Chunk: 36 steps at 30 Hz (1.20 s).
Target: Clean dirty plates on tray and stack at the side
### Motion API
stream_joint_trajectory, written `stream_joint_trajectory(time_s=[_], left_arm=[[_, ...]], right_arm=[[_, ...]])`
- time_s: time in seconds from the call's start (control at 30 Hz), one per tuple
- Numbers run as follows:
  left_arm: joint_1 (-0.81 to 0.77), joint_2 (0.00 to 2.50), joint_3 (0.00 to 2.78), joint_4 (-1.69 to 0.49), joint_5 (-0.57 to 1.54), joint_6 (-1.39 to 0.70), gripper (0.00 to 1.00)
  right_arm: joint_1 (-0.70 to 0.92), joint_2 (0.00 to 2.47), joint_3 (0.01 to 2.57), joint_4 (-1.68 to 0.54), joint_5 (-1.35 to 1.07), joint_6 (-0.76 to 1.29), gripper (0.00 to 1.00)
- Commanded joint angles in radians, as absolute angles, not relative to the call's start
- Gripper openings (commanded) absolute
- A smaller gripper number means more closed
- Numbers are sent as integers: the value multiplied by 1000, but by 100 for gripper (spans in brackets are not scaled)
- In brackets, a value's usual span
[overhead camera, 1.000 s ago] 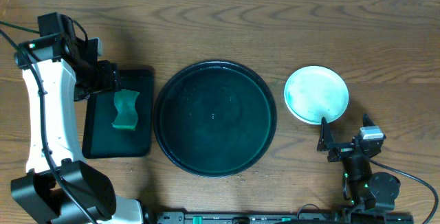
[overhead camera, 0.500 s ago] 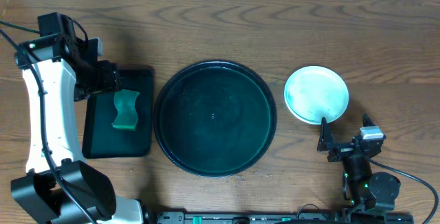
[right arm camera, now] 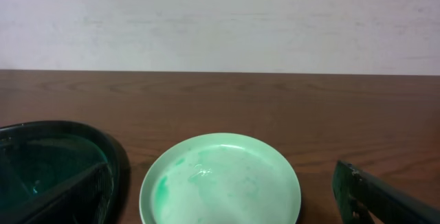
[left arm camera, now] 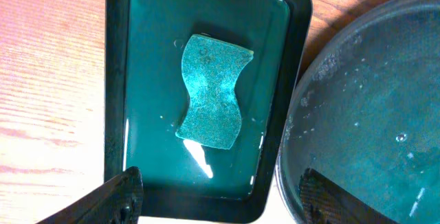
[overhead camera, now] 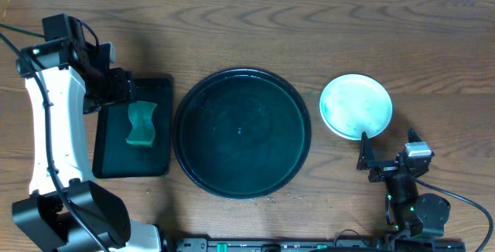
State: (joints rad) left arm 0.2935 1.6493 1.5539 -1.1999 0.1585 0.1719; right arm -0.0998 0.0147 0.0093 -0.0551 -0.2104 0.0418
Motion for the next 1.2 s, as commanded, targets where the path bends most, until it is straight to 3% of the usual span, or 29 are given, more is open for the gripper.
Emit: stream_joint_trajectory(time_s=[0.0,0.13,0.27,0.47,0.67,0.9,1.17], left_arm=[[297,1647,1562,-1203,168,179,84],[289,1584,1551,-1165,173,179,84],[246,1442,1444,-983,180,179,84],[150,1118,1092,-542,179,183,84],[91,752,707,-258,179,183,84],[87,384,375,-146,179,183,84],[81,152,156,-98,163,183,84]], right_arm=[[-90,6,6,-56,-214,55,99],[-90,6,6,-56,-214,55,99],[-90,6,6,-56,-214,55,99],[-90,6,6,-56,-214,55,99],[-90,6,6,-56,-214,55,99],[-90,6,6,-56,-214,55,99],[-90,6,6,-56,-214,55,99]])
